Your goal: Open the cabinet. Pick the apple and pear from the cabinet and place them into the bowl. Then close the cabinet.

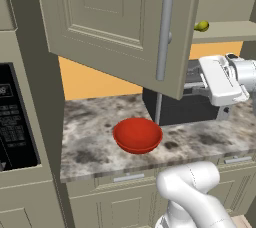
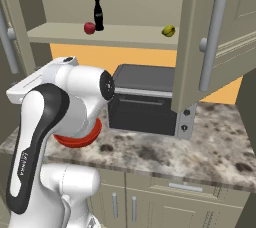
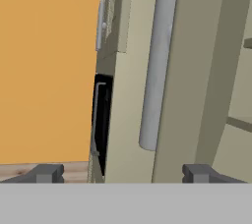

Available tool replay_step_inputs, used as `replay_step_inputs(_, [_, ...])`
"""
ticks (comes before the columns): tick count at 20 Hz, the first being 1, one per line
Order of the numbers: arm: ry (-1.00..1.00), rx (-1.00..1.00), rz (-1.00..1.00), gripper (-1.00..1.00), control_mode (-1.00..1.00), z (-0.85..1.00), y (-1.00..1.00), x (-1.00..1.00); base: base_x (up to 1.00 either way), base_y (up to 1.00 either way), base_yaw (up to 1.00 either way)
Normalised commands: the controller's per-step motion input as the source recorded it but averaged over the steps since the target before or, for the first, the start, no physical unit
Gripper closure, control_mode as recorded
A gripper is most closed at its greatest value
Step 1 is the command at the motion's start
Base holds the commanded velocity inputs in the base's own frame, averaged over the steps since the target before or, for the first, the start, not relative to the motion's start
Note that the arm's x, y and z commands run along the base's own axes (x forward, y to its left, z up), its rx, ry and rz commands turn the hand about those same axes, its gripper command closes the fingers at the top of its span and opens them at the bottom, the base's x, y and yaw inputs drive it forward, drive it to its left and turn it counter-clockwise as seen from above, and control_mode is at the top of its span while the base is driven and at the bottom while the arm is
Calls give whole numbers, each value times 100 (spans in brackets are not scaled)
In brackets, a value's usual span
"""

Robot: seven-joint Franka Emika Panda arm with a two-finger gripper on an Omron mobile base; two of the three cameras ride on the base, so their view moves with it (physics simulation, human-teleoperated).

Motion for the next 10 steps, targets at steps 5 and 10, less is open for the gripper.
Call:
replay_step_inputs(5, [0,0,9,-100,-100,0,-11,0,0,0,0])
replay_step_inputs(10, [0,-2,9,-100,-100,-4,0,0,0,0,0])
